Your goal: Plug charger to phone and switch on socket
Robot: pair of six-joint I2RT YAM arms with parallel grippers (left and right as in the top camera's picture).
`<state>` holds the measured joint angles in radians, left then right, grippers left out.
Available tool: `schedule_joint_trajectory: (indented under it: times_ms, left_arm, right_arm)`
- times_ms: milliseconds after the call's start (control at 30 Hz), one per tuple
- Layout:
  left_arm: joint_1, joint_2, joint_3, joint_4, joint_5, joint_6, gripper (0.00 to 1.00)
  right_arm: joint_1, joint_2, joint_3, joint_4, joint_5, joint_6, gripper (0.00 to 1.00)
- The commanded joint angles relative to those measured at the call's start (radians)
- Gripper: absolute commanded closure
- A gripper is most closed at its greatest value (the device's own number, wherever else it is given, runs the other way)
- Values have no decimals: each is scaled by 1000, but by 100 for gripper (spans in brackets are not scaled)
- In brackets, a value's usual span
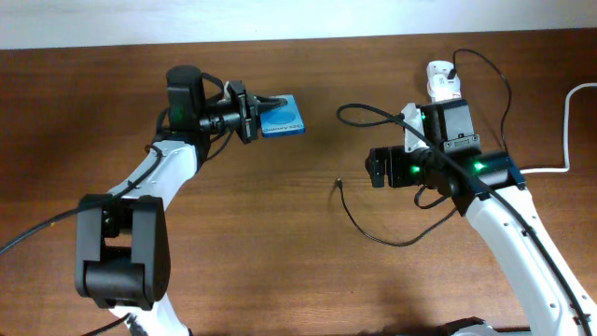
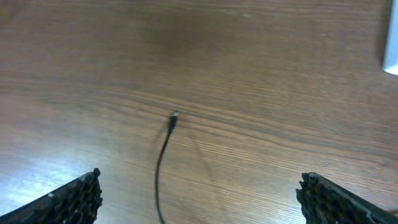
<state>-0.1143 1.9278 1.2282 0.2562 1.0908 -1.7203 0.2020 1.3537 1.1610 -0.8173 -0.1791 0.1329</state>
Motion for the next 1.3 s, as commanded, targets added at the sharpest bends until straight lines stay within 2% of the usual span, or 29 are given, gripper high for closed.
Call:
schedule_joint_trajectory:
  times_ms: [0, 100, 133, 233, 367, 500, 533, 567, 600, 667, 833, 1000, 1100, 1200, 1267]
  left_arm:
    - [8, -30, -3, -37, -48, 76, 100]
    - [12, -30, -3, -37, -97, 77, 100]
    - [18, -30, -3, -37, -105, 78, 100]
    - [45, -30, -3, -61, -112, 100, 100]
    - [85, -30, -4, -94, -112, 149, 100]
    - [98, -30, -4, -94, -116, 182, 100]
    - [98, -30, -4, -94, -116, 187, 100]
    - [98, -30, -4, -94, -115, 190, 100]
    - [98, -30, -4, -94, -111, 190, 100]
    - [98, -30, -4, -94, -111, 193, 100]
    - [98, -30, -4, -94, -107, 193, 100]
    - [98, -30, -4, -93, -103, 194, 100]
    - [98, -30, -4, -93, -104, 197, 100]
    - [98, -30, -4, -93, -103, 197, 100]
    - [98, -30, -4, -93, -101, 197, 100]
  right_arm:
    - [63, 12, 7, 31, 4, -48, 2]
    - [160, 63, 6, 50, 167, -48, 1]
    - [198, 118, 6, 48, 193, -48, 6]
    - [230, 211, 4, 39, 196, -43, 17]
    - [233, 212, -42, 31, 235, -43, 19]
    - [304, 212, -108, 88, 227, -44, 23]
    - [333, 212, -109, 99, 248, -49, 27]
    - [358, 212, -118, 114, 270, -51, 36]
    - [365, 212, -132, 128, 276, -50, 42]
    - [367, 214, -160, 145, 278, -47, 43]
    - [367, 222, -225, 200, 270, -47, 56]
    - [373, 288, -231, 221, 259, -47, 59]
    - [382, 293, -231, 238, 259, -47, 69]
    - [382, 300, -231, 242, 258, -37, 89]
    - [382, 305, -231, 242, 255, -20, 96]
